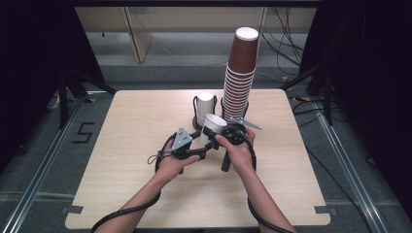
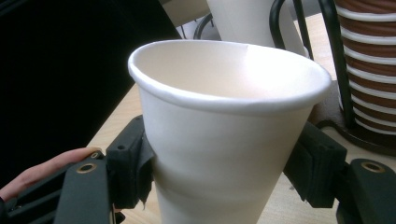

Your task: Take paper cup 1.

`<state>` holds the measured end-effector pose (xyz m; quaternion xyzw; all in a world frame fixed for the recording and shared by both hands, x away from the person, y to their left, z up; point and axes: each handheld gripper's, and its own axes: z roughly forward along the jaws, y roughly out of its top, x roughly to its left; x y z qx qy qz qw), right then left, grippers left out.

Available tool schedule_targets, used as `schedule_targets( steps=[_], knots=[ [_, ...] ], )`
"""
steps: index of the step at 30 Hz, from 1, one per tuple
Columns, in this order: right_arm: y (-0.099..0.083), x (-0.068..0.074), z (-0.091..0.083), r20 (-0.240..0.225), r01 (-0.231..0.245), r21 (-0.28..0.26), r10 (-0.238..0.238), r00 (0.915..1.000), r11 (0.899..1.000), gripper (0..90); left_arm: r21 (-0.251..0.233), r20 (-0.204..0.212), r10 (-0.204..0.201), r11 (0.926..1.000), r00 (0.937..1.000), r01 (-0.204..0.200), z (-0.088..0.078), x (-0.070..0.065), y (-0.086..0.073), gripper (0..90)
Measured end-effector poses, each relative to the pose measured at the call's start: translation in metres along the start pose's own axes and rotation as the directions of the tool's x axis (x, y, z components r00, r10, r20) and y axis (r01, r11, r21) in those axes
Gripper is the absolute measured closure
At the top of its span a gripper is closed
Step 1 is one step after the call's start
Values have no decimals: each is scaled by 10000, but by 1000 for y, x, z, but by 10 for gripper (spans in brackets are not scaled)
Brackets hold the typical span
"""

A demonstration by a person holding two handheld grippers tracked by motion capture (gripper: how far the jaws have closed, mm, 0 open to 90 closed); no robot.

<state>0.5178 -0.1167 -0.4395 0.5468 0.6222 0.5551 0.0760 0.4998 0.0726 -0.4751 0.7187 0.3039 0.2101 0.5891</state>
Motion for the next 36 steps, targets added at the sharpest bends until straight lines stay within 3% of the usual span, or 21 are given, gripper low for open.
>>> schedule_targets(
  steps=[2, 6, 13, 19, 22, 26, 27, 28, 29, 30, 31, 32, 33, 34, 35, 36],
  knots=[
    [0, -1, 1, 100, 358, -70, -358, 9993, 9993, 328, 29, -15, 65, 10000, 10000, -65, 0, 0, 0, 349],
    [0, 1, 0, -119, 295, -27, -296, 9995, 9996, 331, 177, -38, 207, 9996, 9998, -206, -1, 0, 0, 342],
    [0, 2, -1, 90, 646, -192, -644, 9979, 9977, 332, 433, -13, 281, 9987, 9996, -280, -4, -1, -3, 270],
    [2, 3, -4, 261, 1289, -474, -1278, 9915, 9905, 332, 946, 136, 383, 9947, 9992, -394, -13, 1, -5, 196],
    [3, 4, -6, 262, 1600, -504, -1588, 9870, 9858, 331, 1137, 104, 157, 9934, 9998, -168, -21, 6, -7, 169],
    [1, 4, -8, 816, 2654, -543, -2607, 9620, 9626, 329, 1105, -113, 33, 9939, 9999, -20, -34, 15, -6, 154],
    [0, 5, -9, 716, 2685, -507, -2647, 9617, 9619, 328, 1114, -151, -19, 9938, 9999, 36, -37, 16, -5, 152],
    [-2, 6, -10, 769, 2908, -530, -2865, 9550, 9553, 327, 1088, -164, -36, 9940, 9999, 54, -40, 18, -5, 151],
    [-3, 5, -10, 936, 3457, -518, -3401, 9357, 9369, 326, 1070, -214, -57, 9942, 9998, 80, -42, 19, -5, 148],
    [-5, 6, -12, 1064, 3658, -543, -3589, 9273, 9291, 325, 1105, -275, -53, 9938, 9996, 83, -44, 20, -5, 147],
    [-6, 6, -13, 1052, 3553, -497, -3488, 9313, 9334, 325, 1123, -288, -40, 9936, 9996, 72, -47, 21, -5, 146],
    [-6, 5, -15, 1052, 3810, -489, -3746, 9212, 9233, 325, 1113, -301, -47, 9938, 9995, 81, -49, 22, -6, 146],
    [-7, 4, -18, 1184, 3906, -481, -3831, 9161, 9193, 324, 1083, -342, -49, 9941, 9994, 86, -51, 23, -6, 144],
    [-7, 4, -20, 1215, 3885, -462, -3809, 9166, 9203, 324, 1044, -415, -62, 9945, 9991, 105, -54, 24, -6, 143],
    [-8, 2, -23, 1295, 4061, -484, -3975, 9084, 9125, 324, 1027, -466, -61, 9947, 9989, 108, -56, 25, -5, 142],
    [-8, 2, -25, 1287, 3879, -547, -3788, 9165, 9201, 323, 981, -515, -89, 9951, 9986, 139, -58, 27, -5, 141]
  ],
)
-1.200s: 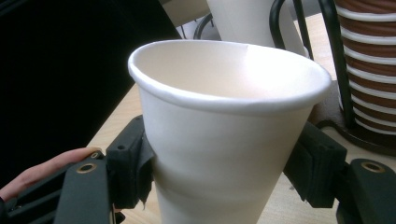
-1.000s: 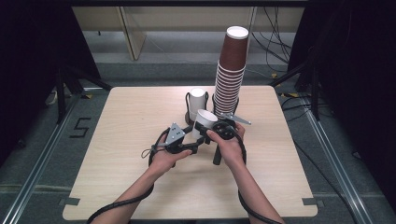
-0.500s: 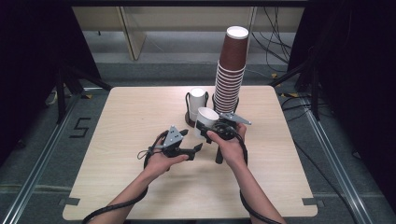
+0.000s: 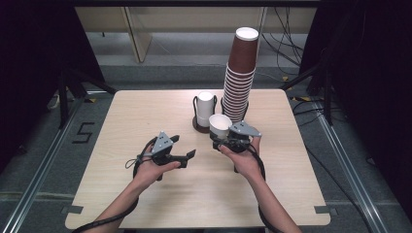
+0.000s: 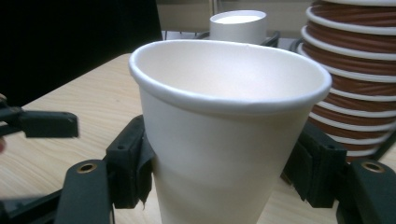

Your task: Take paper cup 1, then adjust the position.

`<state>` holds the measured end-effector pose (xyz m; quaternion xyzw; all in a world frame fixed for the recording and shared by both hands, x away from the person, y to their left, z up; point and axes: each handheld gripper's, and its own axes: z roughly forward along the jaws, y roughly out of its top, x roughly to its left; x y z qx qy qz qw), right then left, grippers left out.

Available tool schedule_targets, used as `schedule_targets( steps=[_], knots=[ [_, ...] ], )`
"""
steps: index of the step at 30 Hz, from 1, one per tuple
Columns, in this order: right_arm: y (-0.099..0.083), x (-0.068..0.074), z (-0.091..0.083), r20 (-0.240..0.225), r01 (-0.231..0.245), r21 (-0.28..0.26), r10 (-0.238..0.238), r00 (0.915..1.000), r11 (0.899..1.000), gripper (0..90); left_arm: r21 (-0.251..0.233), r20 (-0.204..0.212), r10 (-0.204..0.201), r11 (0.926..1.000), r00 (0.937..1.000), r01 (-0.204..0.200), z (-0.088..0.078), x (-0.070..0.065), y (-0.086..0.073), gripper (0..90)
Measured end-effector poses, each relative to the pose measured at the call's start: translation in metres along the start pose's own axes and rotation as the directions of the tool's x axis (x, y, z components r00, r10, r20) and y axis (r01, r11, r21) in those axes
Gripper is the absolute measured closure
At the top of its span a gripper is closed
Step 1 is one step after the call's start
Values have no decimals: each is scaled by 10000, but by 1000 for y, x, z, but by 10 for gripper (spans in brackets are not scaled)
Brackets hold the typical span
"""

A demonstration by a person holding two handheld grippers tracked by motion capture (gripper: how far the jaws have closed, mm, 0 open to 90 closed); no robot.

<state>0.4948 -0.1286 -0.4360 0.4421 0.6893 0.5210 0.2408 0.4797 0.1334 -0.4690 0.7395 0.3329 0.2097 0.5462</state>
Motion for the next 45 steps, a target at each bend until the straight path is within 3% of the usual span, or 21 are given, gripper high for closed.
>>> schedule_targets(
  steps=[1, 2, 3, 4, 8, 9, 14, 16, 19, 23, 26, 27, 30, 32, 35, 36, 38, 39, 42, 44, 45],
  knots=[
    [0, -2, -3, 153, 268, -3, -267, 9995, 9996, 323, 8, -77, 6, 10000, 10000, -6, -3, 2, 0, 141],
    [-1, -3, -4, 103, 67, -50, -66, 9999, 10000, 322, -13, -125, 9, 10000, 9999, -9, -5, 3, 0, 141],
    [-2, -5, -7, 194, 381, -22, -380, 9991, 9993, 322, -54, -184, -40, 10000, 9998, 39, -8, 5, 0, 140],
    [-3, -7, -9, 253, 190, -59, -188, 9995, 9998, 322, -92, -223, -32, 10000, 9997, 30, -9, 6, -1, 139],
    [-6, -15, -18, 530, 411, 58, -413, 9977, 9991, 321, -140, -437, -103, 9999, 9990, 97, -20, 14, -5, 136],
    [-7, -16, -20, 535, 213, 7, -213, 9983, 9998, 320, -175, -498, -137, 9998, 9987, 128, -22, 16, -6, 135],
    [-9, -30, -30, 865, 493, 103, -500, 9950, 9987, 317, -310, -806, -491, 9984, 9955, 468, -32, 29, -14, 134],
    [-10, -33, -32, 926, 211, 55, -215, 9955, 9998, 317, -438, -871, -552, 9977, 9947, 515, -34, 31, -17, 134],
    [-12, -39, -35, 1193, 195, 147, -211, 9926, 9997, 316, -431, -981, -492, 9981, 9940, 452, -38, 32, -19, 133],
    [-12, -46, -41, 1364, 550, 154, -566, 9890, 9984, 315, -520, -1083, -506, 9976, 9928, 452, -41, 31, -20, 131],
    [-13, -47, -44, 1480, 290, 153, -310, 9885, 9995, 314, -545, -1139, -475, 9977, 9924, 415, -42, 31, -21, 131],
    [-14, -49, -44, 1464, 496, 81, -502, 9880, 9987, 314, -539, -1142, -483, 9977, 9923, 423, -42, 31, -22, 131],
    [-15, -51, -47, 1604, 409, 205, -437, 9861, 9990, 314, -532, -1197, -555, 9974, 9913, 494, -43, 33, -24, 131],
    [-16, -51, -49, 1732, 127, 259, -170, 9847, 9996, 314, -644, -1158, -617, 9964, 9914, 545, -42, 34, -25, 131],
    [-18, -56, -52, 1733, 229, 144, -251, 9845, 9996, 311, -537, -1225, -600, 9971, 9907, 538, -43, 33, -26, 131],
    [-18, -59, -54, 1848, 482, 230, -517, 9814, 9986, 310, -543, -1226, -604, 9971, 9906, 541, -43, 33, -26, 131],
    [-20, -58, -57, 1963, 93, 265, -144, 9804, 9996, 309, -547, -1250, -649, 9968, 9900, 584, -42, 33, -27, 131],
    [-20, -63, -59, 1988, 507, 272, -551, 9785, 9983, 309, -535, -1262, -649, 9968, 9899, 586, -42, 34, -27, 132],
    [-23, -68, -63, 2105, 442, 298, -495, 9763, 9986, 308, -562, -1278, -677, 9966, 9895, 609, -41, 34, -28, 132],
    [-25, -69, -66, 2157, 69, 361, -145, 9763, 9993, 308, -513, -1301, -673, 9968, 9892, 611, -41, 34, -29, 132],
    [-26, -72, -67, 2221, 380, 373, -453, 9740, 9986, 307, -505, -1304, -671, 9969, 9892, 610, -41, 34, -29, 132]
  ],
)
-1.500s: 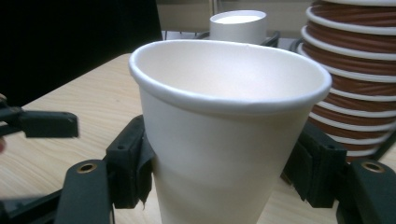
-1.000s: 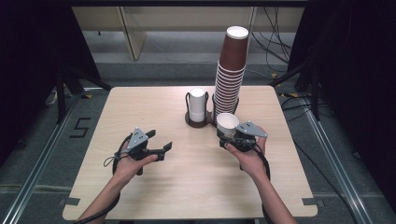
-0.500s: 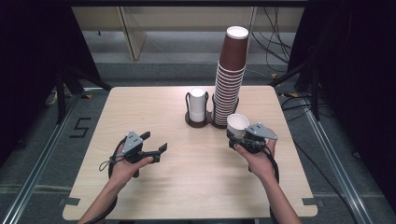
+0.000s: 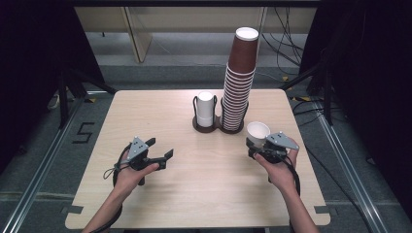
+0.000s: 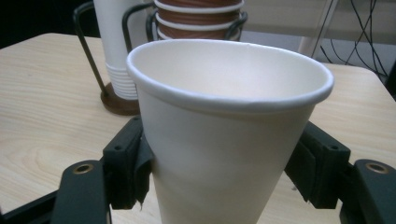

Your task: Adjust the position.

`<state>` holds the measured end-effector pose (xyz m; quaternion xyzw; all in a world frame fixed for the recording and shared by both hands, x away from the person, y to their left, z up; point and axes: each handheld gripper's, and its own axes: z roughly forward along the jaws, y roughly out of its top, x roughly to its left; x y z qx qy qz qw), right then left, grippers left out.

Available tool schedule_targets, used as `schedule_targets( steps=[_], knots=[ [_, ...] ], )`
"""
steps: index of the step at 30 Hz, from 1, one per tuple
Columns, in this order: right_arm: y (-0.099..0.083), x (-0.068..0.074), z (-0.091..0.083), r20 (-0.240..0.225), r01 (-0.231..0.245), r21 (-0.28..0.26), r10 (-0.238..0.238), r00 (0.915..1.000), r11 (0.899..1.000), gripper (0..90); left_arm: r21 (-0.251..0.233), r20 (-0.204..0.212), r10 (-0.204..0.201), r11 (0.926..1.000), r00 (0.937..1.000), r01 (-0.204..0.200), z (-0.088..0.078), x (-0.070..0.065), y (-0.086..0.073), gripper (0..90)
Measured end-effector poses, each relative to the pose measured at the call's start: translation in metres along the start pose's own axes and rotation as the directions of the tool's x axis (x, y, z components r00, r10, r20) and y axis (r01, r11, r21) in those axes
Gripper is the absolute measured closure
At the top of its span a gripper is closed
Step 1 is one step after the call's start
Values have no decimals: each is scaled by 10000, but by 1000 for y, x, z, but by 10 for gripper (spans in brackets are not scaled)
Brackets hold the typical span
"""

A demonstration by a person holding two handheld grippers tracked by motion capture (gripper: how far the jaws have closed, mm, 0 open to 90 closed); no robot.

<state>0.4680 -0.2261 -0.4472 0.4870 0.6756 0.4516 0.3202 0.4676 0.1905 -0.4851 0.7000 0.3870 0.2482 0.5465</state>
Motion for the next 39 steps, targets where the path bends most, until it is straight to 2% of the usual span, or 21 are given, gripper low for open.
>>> schedule_targets(
  steps=[1, 2, 4, 6, 8, 9, 11, 12, 13, 15, 16, 19, 21, 23, 25, 26, 28, 30, 32, 37, 39],
  knots=[
    [-2, 0, -1, 86, -252, 52, 251, 9996, 9997, 307, 0, -9, -7, 10000, 10000, 7, 0, 0, 0, 132],
    [-3, -3, -1, 25, -45, 106, 45, 10000, 9999, 307, -2, -17, -1, 10000, 10000, 1, 0, 0, -1, 132],
    [-7, -4, -3, 178, -292, 234, 288, 9994, 9993, 307, 3, -43, -11, 10000, 10000, 11, -2, 0, -1, 132],
    [-10, -10, -3, 132, -110, 144, 108, 9999, 9998, 306, -100, -4, -15, 9999, 10000, 15, -2, 1, -2, 132],
    [-14, -10, -5, 324, -435, 261, 426, 9986, 9987, 307, -11, -86, -38, 10000, 10000, 38, -3, 1, -3, 131],
    [-15, -14, -5, 290, -160, 247, 153, 9995, 9996, 306, -8, -95, -31, 10000, 10000, 31, -4, 1, -3, 131],
    [-18, -16, -8, 472, -149, 393, 131, 9988, 9991, 306, 10, -102, 6, 10000, 9999, -6, -4, 1, -4, 130],
    [-20, -14, -8, 499, -455, 340, 438, 9978, 9984, 305, 13, -102, 24, 10000, 9999, -24, -4, 1, -4, 130],
    [-21, -18, -7, 446, -86, 287, 73, 9990, 9996, 305, 12, -102, 25, 10000, 9999, -25, -4, 0, -4, 130],
    [-23, -16, -10, 597, -502, 449, 475, 9971, 9977, 304, -2, -69, 9, 10000, 10000, -9, -3, -1, -4, 129],
    [-24, -20, -10, 584, -114, 441, 88, 9983, 9990, 303, -92, 4, 16, 10000, 10000, -16, -2, -1, -4, 129],
    [-28, -22, -10, 678, -387, 438, 357, 9971, 9983, 302, 45, -39, 55, 10000, 10000, -54, -3, -2, -4, 128],
    [-30, -26, -10, 715, -187, 553, 147, 9973, 9983, 301, 54, -26, 62, 10000, 10000, -62, -2, -2, -5, 127],
    [-32, -27, -12, 615, -515, 620, 477, 9970, 9967, 301, -35, 28, 42, 10000, 10000, -42, -1, -1, -6, 126],
    [-32, -30, -13, 771, -268, 749, 211, 9968, 9968, 300, 82, -27, 68, 9999, 10000, -67, -1, -1, -6, 126],
    [-34, -31, -11, 643, -402, 682, 358, 9973, 9969, 301, 84, -26, 61, 9999, 10000, -61, -1, -2, -6, 126],
    [-35, -31, -12, 870, -549, 796, 479, 9951, 9953, 300, 89, -24, 59, 9999, 10000, -59, 0, -2, -6, 125],
    [-37, -34, -10, 741, -431, 813, 371, 9966, 9958, 299, 117, 4, 88, 9999, 10000, -88, 0, -2, -6, 125],
    [-38, -34, -10, 944, -373, 926, 285, 9951, 9950, 298, 27, 81, 84, 10000, 9999, -84, 1, -3, -7, 125],
    [-42, -33, -8, 952, -589, 1183, 477, 9943, 9912, 292, 165, 6, 98, 9998, 10000, -98, 1, -3, -7, 123],
    [-44, -36, -6, 913, -255, 1200, 145, 9957, 9924, 287, 156, 22, 79, 9998, 10000, -79, 0, -3, -7, 123]
  ],
)
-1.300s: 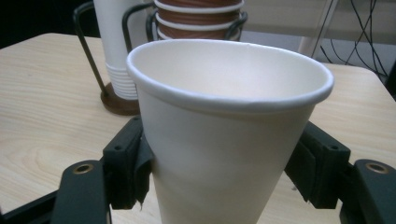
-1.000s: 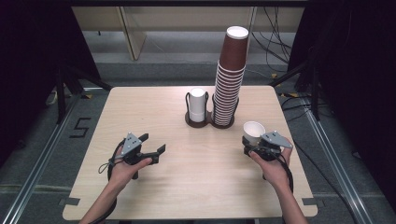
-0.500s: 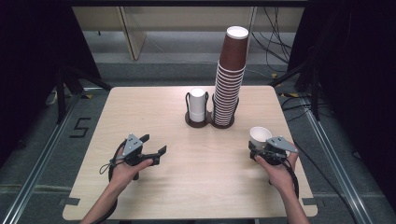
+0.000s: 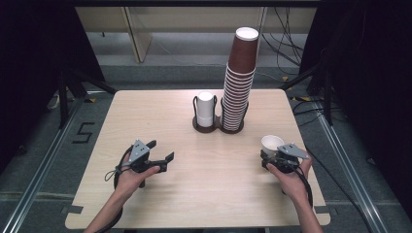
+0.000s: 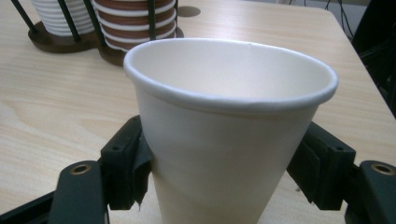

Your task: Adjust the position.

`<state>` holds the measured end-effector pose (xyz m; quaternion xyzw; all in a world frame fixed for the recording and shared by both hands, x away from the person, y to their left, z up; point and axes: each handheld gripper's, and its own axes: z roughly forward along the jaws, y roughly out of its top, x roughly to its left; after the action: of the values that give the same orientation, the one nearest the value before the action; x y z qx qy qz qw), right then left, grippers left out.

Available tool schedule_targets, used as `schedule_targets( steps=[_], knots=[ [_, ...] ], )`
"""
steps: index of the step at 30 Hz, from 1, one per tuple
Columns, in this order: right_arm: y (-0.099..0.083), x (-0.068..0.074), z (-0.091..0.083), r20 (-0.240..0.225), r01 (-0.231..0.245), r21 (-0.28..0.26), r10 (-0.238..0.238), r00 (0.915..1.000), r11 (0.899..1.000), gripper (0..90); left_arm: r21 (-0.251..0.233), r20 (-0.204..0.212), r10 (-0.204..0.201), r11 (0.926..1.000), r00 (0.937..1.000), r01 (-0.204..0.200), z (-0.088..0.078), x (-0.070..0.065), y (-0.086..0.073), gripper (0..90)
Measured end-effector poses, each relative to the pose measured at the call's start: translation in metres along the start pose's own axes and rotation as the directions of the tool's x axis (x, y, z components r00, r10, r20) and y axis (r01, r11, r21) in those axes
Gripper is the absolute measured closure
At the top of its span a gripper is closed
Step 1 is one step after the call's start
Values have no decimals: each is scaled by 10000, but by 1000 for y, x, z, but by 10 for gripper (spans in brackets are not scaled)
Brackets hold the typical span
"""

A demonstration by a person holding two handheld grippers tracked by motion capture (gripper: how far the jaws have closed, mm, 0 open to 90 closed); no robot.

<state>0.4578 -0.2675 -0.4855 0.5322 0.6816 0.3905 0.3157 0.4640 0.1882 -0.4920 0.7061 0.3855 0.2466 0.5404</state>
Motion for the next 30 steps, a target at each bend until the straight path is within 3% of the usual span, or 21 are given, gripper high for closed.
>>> schedule_targets(
  steps=[3, 7, 8, 11, 12, 13, 14, 17, 19, 21, 22, 23, 25, 27, 28, 30],
  knots=[
    [0, 0, 1, 169, 75, -10, -75, 9998, 10000, 283, -25, 5, 10, 10000, 10000, -10, 0, -1, 0, 122],
    [-2, 2, 0, 220, -212, 53, 211, 9995, 9998, 270, 30, 25, 44, 10000, 10000, -44, 0, -1, -1, 121],
    [-2, 0, 0, 266, 93, 0, -93, 9996, 10000, 265, 31, 19, 48, 10000, 10000, -48, 0, -1, -1, 121],
    [-4, 3, -3, -9, -354, 192, 355, 9994, 9992, 234, 15, -8, 36, 10000, 10000, -36, 0, -1, -1, 120],
    [-4, 2, -2, -12, -170, 125, 171, 9999, 9998, 206, 22, -11, 46, 10000, 10000, -46, 0, -1, -1, 120],
    [-6, 4, -1, 21, -502, 169, 502, 9987, 9986, 188, -72, 50, 30, 10000, 10000, -29, 2, 0, -2, 119],
    [-6, 1, 0, 160, 11, 142, -13, 9999, 9999, 176, -35, 31, 34, 10000, 10000, -34, 1, -1, -2, 118],
    [-8, 4, -3, -123, -598, 414, 604, 9981, 9974, 148, 35, -10, 48, 10000, 10000, -48, 1, -1, -2, 115],
    [-8, 1, -2, -46, -85, 380, 86, 10000, 9992, 125, 8, 8, 62, 10000, 10000, -62, 1, -1, -2, 115],
    [-8, 2, -3, -68, -30, 280, 32, 10000, 9996, 104, -60, 58, 52, 10000, 10000, -52, 1, -1, -2, 113],
    [-6, 2, -4, -160, -122, 344, 127, 9998, 9993, 95, -58, 51, 43, 10000, 10000, -43, 1, -1, -2, 113],
    [-6, 7, -6, -160, -607, 417, 614, 9980, 9973, 88, -24, 27, 41, 10000, 10000, -41, 1, -1, -2, 112],
    [-4, 3, -6, -156, 23, 317, -18, 9999, 9995, 84, 61, -39, 43, 10000, 10000, -43, 1, -1, -1, 107],
    [-3, 4, -7, -301, -282, 320, 291, 9991, 9991, 78, -51, 38, 41, 10000, 10000, -41, 1, -1, -2, 107],
    [-2, 4, -7, -93, -284, 317, 287, 9995, 9991, 73, -51, 28, 42, 10000, 10000, -42, 1, -1, -1, 106],
    [0, 5, -10, -164, -487, 500, 496, 9986, 9976, 68, 47, -61, 54, 10000, 10000, -54, 0, -1, -1, 105]
  ],
)
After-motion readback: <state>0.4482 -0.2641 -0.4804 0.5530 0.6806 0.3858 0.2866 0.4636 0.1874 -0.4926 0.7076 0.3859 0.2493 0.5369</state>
